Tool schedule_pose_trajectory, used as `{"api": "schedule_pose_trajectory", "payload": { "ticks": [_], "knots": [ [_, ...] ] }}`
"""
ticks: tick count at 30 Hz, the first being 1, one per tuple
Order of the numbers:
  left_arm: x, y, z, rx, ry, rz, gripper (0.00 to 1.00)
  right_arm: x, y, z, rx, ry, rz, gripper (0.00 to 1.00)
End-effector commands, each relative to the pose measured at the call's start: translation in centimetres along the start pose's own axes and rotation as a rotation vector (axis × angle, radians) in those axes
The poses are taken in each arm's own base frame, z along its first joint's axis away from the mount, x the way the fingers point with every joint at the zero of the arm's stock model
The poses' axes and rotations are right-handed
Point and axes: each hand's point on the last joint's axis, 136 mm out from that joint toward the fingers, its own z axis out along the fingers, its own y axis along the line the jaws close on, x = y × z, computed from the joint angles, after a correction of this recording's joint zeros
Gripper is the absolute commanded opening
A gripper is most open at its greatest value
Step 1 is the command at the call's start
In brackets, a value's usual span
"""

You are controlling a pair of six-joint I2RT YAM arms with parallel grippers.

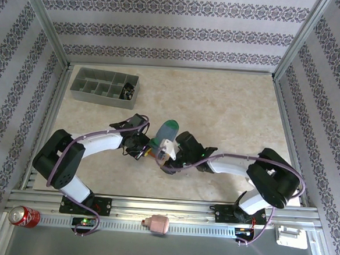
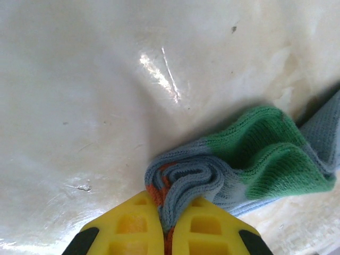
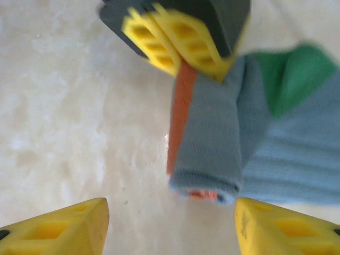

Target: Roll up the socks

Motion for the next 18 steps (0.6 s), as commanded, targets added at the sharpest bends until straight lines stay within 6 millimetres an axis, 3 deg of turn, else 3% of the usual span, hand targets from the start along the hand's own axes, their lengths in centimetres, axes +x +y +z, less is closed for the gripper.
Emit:
{"api": "schedule_pose_trajectory", "payload": {
  "ticks": [1, 5, 11, 13, 15, 18],
  "knots": [
    [-0.3, 4.2, 0.2, -0.197, -0.01, -0.062, 0.0, -2.4, -2.8, -0.8, 0.329, -0.017, -0.253, 0.64],
    [-0.3, 3.8, 0.2, -0.208, 0.003, -0.06, 0.0, -3.2, -2.6, 0.4, 0.456, 0.065, -0.444, 0.65],
    [-0.4, 3.1, 0.2, -0.199, 0.015, -0.05, 0.0, -3.4, -2.4, 3.3, 0.47, 0.149, -0.606, 0.6],
    [-0.4, 3.1, 0.0, -0.2, 0.013, -0.046, 0.0, -3.1, -2.8, 4.1, 0.466, 0.179, -0.615, 0.5],
    [-0.5, 3.0, -0.3, -0.192, 0.009, -0.049, 0.0, -2.4, -3.1, 4.8, 0.455, 0.219, -0.599, 0.29],
    [-0.7, 2.6, -1.0, -0.161, -0.002, -0.048, 0.0, -0.6, -3.3, 5.2, 0.42, 0.269, -0.546, 0.07]
  ]
}}
